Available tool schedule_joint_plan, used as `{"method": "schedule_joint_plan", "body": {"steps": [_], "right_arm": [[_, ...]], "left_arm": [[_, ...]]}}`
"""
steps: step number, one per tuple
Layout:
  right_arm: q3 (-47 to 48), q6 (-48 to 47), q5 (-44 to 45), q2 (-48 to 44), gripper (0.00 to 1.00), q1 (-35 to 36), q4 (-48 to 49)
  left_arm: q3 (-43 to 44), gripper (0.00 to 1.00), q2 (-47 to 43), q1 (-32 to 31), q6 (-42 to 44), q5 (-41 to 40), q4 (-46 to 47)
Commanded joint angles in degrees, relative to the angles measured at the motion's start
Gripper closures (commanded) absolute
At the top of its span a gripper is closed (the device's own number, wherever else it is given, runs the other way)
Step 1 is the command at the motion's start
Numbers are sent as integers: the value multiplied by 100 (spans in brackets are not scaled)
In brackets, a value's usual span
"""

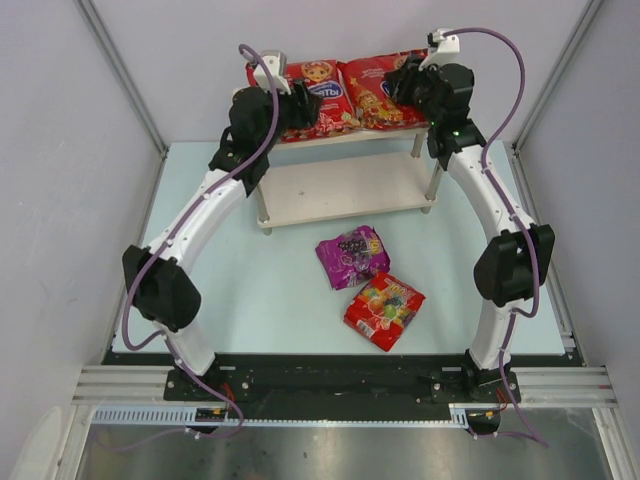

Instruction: Place and organize the candy bags onto the shelf

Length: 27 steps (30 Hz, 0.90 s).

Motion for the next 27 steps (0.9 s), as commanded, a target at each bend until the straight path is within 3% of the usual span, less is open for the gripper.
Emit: {"method": "schedule_joint_plan", "body": {"steps": [1, 5, 9, 14, 18, 22, 25, 27], "right_arm": [[-225, 163, -277, -37, 64, 222, -773], [-208, 207, -278, -72, 64, 284, -746], [-216, 260, -155, -151, 64, 337, -702], [-111, 41, 38, -370, 54, 372, -456], [117, -127, 74, -555, 35, 276, -157], [250, -21, 39, -940, 27, 100, -166], [-460, 31, 179, -1781, 27, 82, 61], [-1470, 102, 311, -2302, 26, 90, 307]], "left_arm": [[-205, 40, -201, 139, -2, 440, -323], [-232, 37, -271, 175, 33, 493, -323], [-188, 14, -359, 192, -28, 546, -121], [49, 0, -420, 192, -204, 704, 55], [172, 0, -719, 192, -257, 854, 521], [717, 0, -981, 192, -353, 985, 241], [237, 0, -1630, 175, -485, 977, 292], [-203, 0, -2088, 131, -486, 942, 345]]}}
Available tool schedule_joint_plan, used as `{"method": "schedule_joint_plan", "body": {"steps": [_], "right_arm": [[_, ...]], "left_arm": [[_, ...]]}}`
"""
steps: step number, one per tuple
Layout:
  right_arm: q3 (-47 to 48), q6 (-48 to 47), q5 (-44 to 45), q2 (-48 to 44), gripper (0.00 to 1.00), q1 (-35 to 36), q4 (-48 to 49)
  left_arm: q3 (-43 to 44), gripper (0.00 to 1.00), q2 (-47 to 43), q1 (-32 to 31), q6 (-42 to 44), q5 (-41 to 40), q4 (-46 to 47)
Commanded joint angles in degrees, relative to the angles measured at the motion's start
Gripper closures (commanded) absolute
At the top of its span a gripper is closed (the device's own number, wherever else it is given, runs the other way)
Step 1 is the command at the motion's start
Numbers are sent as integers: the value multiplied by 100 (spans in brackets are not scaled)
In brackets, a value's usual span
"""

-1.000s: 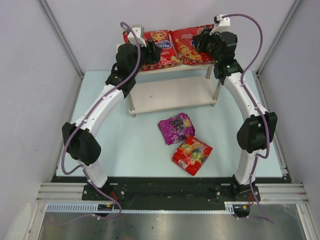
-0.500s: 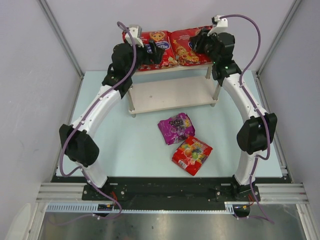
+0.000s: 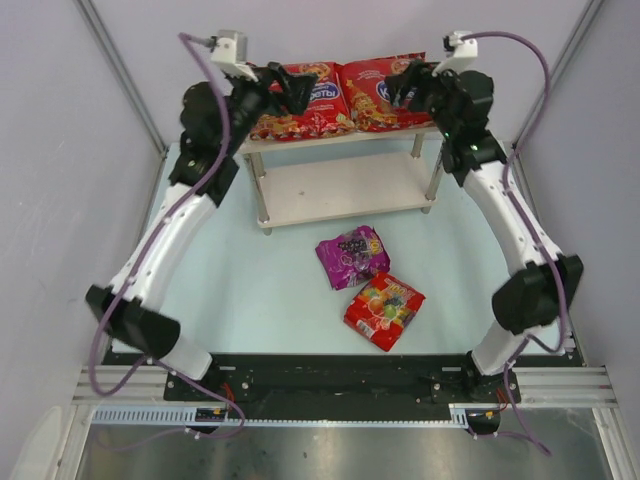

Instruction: Place and organize the candy bags onto the shelf

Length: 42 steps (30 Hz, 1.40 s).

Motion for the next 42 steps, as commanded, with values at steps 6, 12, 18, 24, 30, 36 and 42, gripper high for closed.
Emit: {"method": "schedule_joint_plan", "body": {"steps": [6, 12, 18, 24, 30, 36, 42], "right_arm": [[-3624, 440, 557, -3461, 27, 99, 876], [-5261, 703, 1304, -4681, 32, 838, 417], [-6748, 1556, 1253, -4923, 32, 917, 259], [-7101, 1793, 392, -3694, 17, 795, 767], [-7101, 2119, -628, -2322, 14, 461, 1603], [-7092, 2198, -935, -1644, 15, 267, 1858], [-7092, 2435, -1313, -1021, 20, 170, 2227]], "left_arm": [[-3059, 2, -3514, -29, -536, -464, 528], [-5548, 6, -5087, -160, -1423, -640, 537], [-7462, 9, -5714, -275, -2013, -816, 711], [-8423, 9, -4802, -293, -2382, -720, 1931], [-8705, 10, -3298, -380, -2717, -377, 3217], [-8688, 11, -3262, -644, -2630, -535, 3148], [-8530, 11, -3472, -679, -2436, -570, 2779]]}}
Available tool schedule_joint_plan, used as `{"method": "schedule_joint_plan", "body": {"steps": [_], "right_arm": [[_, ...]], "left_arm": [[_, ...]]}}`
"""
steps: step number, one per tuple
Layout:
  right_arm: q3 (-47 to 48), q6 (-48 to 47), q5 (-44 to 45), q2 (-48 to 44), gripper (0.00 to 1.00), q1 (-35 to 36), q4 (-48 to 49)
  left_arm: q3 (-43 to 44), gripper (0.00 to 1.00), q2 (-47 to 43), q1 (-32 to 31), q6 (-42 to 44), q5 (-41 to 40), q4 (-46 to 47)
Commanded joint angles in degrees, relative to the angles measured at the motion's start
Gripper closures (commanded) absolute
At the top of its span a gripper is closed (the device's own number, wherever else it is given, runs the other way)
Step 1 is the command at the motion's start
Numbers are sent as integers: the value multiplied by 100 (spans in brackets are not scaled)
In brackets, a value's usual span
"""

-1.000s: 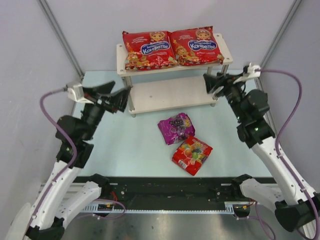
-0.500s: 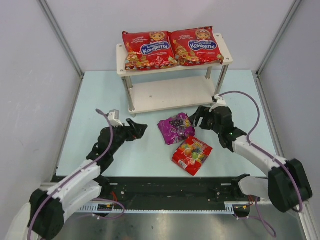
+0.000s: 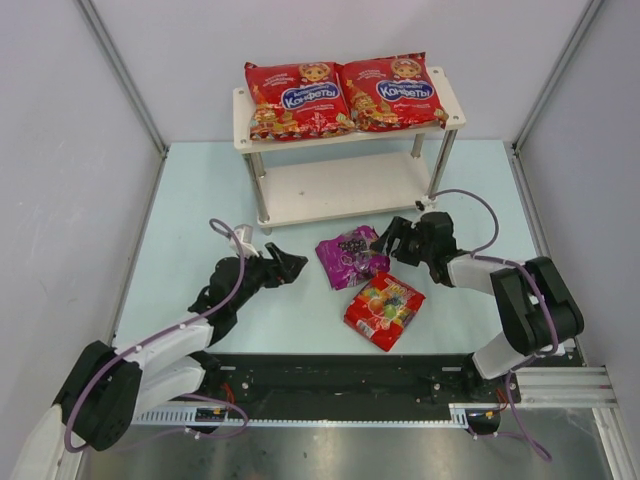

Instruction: Place and organize the candy bags onto the shelf

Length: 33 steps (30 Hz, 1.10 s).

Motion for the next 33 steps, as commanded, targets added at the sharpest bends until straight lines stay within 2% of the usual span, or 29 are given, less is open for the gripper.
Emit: {"method": "schedule_joint_plan", "body": {"steps": [1, 3, 4, 6, 7, 9, 10, 12, 18, 27, 31, 33], "right_arm": [[23, 278, -464, 418, 22, -57, 623], [23, 313, -569, 559, 24, -48, 659], [23, 305, -587, 586, 31, -48, 650], [23, 270, -640, 621, 46, -48, 633], [23, 252, -649, 595, 61, -57, 615], [22, 147, -701, 499, 73, -92, 606], [14, 77, -719, 446, 89, -92, 606], [14, -143, -702, 332, 99, -84, 554], [-65, -652, -772, -380, 100, 13, 475], [-65, -1549, -358, -1961, 100, 821, -448], [-118, -1874, -675, -2261, 100, 1050, -598], [-118, -1997, -474, -2323, 100, 1260, -650]], "left_arm": [[263, 11, -214, -30, 171, -78, 9], [342, 12, -328, -30, 303, -201, -246], [360, 12, -372, -30, 330, -202, -299], [386, 13, -442, -30, 383, -193, -369], [395, 14, -486, -30, 383, -184, -387], [395, 14, -513, -30, 383, -175, -431], [395, 15, -530, -30, 383, -167, -440], [386, 17, -565, -30, 391, -149, -510], [378, 23, -899, -30, 523, -175, -853], [404, 30, -1049, -39, 576, 0, -1082], [316, 32, -1128, -39, 558, 62, -1064], [255, 34, -1154, -39, 558, 71, -1064]]}}
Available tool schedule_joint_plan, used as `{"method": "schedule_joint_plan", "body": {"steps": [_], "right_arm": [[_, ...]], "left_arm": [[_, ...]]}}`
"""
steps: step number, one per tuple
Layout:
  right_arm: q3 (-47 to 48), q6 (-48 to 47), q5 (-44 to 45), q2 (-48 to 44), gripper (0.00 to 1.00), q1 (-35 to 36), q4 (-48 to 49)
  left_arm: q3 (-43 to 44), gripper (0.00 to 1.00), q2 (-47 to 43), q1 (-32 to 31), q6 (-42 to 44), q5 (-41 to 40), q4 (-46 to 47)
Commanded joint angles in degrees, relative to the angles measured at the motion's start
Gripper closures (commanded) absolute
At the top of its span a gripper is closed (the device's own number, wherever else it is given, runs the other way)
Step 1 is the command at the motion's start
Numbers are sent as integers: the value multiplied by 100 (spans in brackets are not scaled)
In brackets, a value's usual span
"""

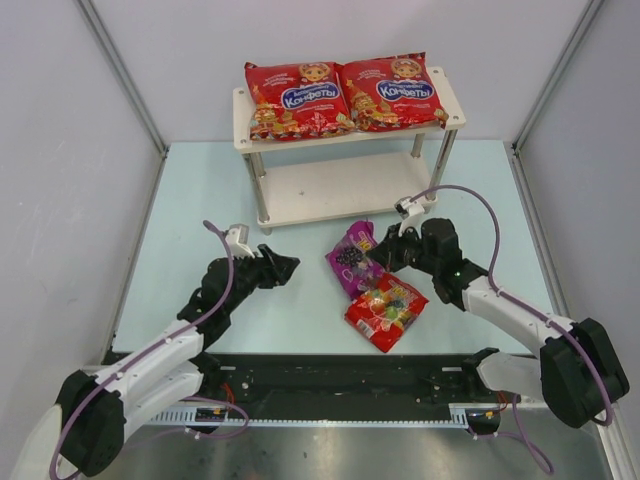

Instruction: Place and organize the candy bags onto the shelf

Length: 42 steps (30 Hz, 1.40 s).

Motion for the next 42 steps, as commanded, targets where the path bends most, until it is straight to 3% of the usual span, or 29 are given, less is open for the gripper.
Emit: {"method": "schedule_joint_plan", "body": {"steps": [1, 14, 22, 27, 36, 37, 42], "right_arm": [[22, -463, 36, -306, 100, 326, -12], [13, -596, 134, -376, 100, 528, -127], [162, -622, -1805, -218, 100, 528, 382], [637, -622, -2738, 317, 100, 581, 181], [1384, -552, -3768, 1029, 100, 660, -179], [1445, -517, -3769, 1134, 93, 651, -328], [2102, -762, -3814, 2092, 92, 739, -1249]], "left_arm": [[34, 35, -180, -35, 78, 152, 84], [-265, 42, -443, -26, -37, 196, 92], [-318, 42, -874, -34, 60, 56, -346], [-248, 41, -1190, -34, 253, -173, -795], [-46, 41, -1393, -35, 420, -217, -1199], [-37, 41, -1419, -35, 455, -209, -1243], [-54, 41, -1296, -26, 517, -173, -1270]]}}
